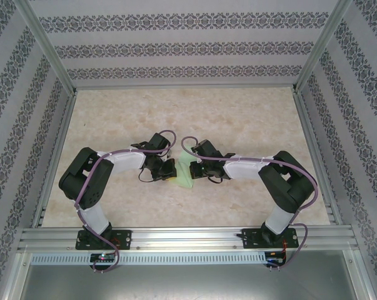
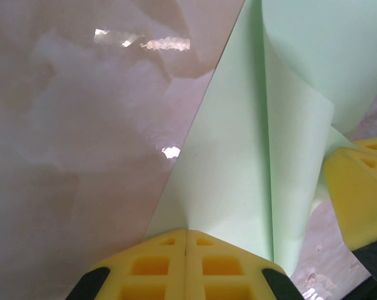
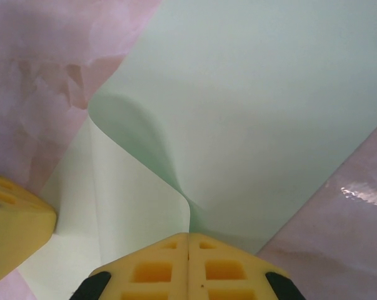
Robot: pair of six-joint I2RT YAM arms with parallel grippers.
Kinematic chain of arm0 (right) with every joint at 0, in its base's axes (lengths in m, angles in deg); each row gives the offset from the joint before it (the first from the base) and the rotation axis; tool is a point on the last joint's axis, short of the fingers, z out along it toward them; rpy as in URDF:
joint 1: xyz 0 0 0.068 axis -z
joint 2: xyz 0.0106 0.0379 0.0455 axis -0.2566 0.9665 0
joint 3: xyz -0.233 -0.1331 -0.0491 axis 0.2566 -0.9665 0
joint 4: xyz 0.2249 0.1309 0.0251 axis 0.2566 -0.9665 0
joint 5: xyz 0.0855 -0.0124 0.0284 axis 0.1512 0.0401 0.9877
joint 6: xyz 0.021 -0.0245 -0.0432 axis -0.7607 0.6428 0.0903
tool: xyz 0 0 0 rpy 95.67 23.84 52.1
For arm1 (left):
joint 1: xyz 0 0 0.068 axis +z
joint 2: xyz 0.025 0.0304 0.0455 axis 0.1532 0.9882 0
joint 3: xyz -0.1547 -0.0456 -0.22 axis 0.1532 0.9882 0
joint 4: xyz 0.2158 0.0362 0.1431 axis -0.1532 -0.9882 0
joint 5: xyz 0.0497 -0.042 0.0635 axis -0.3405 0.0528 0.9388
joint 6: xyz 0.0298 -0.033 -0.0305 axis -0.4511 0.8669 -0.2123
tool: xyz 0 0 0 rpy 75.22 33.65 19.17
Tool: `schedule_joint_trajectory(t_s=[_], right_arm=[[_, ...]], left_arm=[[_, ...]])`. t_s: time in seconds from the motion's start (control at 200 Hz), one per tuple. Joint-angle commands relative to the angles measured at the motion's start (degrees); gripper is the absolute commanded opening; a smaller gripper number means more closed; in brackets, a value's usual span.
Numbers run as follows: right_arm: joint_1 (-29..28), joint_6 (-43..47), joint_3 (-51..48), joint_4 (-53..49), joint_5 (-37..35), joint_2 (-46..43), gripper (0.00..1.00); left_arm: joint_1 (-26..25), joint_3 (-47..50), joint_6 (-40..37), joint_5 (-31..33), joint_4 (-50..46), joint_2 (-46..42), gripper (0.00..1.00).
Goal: Fold a paper plane with a square sheet of paper (pick it up from the middle)
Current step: Fold the triangle a second time at the center of the table.
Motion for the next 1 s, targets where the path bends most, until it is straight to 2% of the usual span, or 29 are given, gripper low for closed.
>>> schedule_joint_trajectory(t_s=[0.0,0.704,0.994], right_arm=[[0.1,0.9,1.5,0.9,1.7,0.6,0.05],[-0.1,0.4,1.8,1.1,1.5,3.2,0.05],[-0.6,0.1,1.6,-0.5,0.4,0.9,0.06]], left_arm=[[-0.6,0.2,-0.9,4.2,-2.8,2.6,0.01],[-0.7,-0.2,-1.1,4.0,-2.7,2.5,0.01],[-0.6,-0.5,-1.2,4.5,-3.2,2.4,0.01]])
